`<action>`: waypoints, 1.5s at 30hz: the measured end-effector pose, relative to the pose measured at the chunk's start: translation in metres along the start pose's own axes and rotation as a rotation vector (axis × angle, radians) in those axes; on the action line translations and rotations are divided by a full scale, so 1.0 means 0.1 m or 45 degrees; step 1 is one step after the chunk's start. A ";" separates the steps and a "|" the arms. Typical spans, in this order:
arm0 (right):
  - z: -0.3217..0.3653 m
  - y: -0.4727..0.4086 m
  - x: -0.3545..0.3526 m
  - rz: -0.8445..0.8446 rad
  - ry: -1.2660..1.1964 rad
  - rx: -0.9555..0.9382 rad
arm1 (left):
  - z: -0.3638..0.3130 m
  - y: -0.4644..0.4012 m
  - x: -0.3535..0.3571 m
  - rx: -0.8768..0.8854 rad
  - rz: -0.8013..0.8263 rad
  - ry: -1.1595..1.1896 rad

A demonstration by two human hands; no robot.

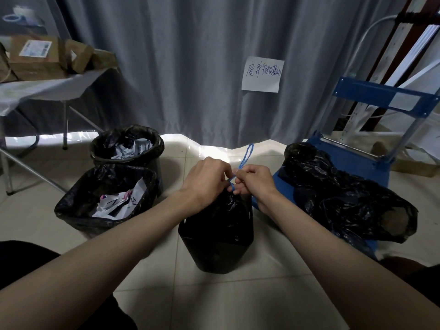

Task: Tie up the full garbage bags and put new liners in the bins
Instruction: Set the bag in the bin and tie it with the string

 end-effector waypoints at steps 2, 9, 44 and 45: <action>0.00 0.00 -0.01 -0.008 -0.008 0.002 | 0.00 0.01 0.01 0.022 -0.020 -0.026; 0.04 0.04 0.00 0.028 -0.001 -0.051 | 0.02 0.01 0.01 0.176 0.015 0.011; 0.08 0.24 0.07 0.148 0.538 -0.359 | 0.31 -0.02 0.04 -0.681 0.391 0.917; 0.08 0.26 0.08 0.146 0.529 -0.341 | 0.32 -0.02 0.04 -0.676 0.388 0.902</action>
Point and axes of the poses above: each hand's wrist, its own y-axis away from the middle knuckle, its own x-axis out of the palm, z = x × y, the point moved 2 cm from there along -y, towards the middle knuckle, and after that the axes turned 7 degrees about x, right-handed, at the moved point
